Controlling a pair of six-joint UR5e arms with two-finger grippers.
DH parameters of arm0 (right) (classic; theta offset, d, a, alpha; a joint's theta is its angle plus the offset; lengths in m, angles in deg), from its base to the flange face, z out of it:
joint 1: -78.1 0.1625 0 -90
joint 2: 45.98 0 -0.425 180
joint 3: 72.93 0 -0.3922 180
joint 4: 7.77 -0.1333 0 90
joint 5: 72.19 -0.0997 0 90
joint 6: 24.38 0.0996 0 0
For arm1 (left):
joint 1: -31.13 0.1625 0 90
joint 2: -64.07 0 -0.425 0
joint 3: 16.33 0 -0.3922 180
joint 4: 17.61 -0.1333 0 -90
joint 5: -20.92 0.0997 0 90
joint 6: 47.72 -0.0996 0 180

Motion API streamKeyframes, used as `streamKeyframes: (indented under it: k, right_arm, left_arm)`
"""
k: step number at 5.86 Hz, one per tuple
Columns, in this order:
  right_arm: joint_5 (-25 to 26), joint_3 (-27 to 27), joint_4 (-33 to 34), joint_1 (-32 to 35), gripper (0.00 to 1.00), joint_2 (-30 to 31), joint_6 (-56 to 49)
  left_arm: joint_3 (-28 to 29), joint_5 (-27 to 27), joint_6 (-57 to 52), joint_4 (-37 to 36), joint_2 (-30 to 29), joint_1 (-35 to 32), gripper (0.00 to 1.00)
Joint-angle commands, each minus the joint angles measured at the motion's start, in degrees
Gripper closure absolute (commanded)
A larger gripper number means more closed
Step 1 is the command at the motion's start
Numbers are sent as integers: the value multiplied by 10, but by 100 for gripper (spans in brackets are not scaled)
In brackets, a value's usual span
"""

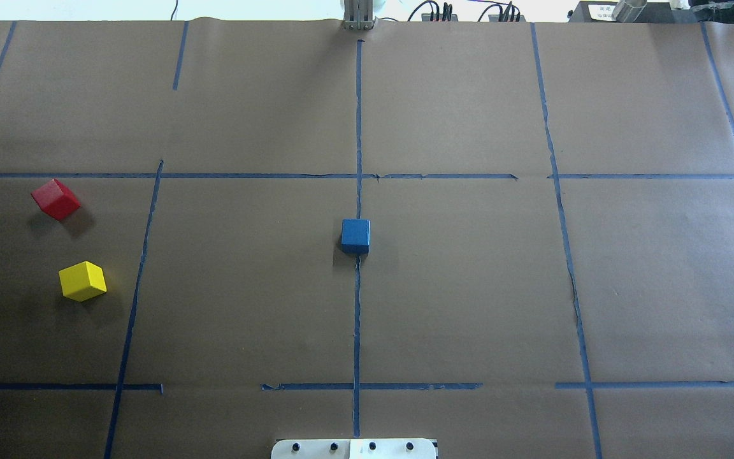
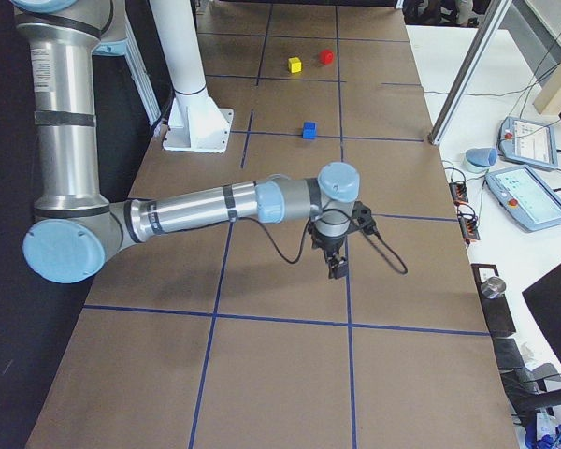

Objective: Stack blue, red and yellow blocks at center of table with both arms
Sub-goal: 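Reach the left gripper down to the red cube and grasp it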

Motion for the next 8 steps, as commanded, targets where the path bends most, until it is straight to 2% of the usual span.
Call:
streamKeyframes:
  k: [1,2,3,4,8]
  right_arm:
    - [2,-3,1,17,0,14,-16]
    - [2,-3,1,17,0,14,-16]
    - [2,-3,1,17,0,13,-16]
    - [2,-4,1,17,0,13,-16]
    - [2,-5,1,17,0,16,-16]
  left_arm:
    - [7,2,41,79,-4,95,0]
    - [24,2,42,144,-6,128,0]
    - [70,2,42,221,-22,141,0]
    - [88,2,43,240,-24,155,0]
    - [143,2,44,242,-54,177,0]
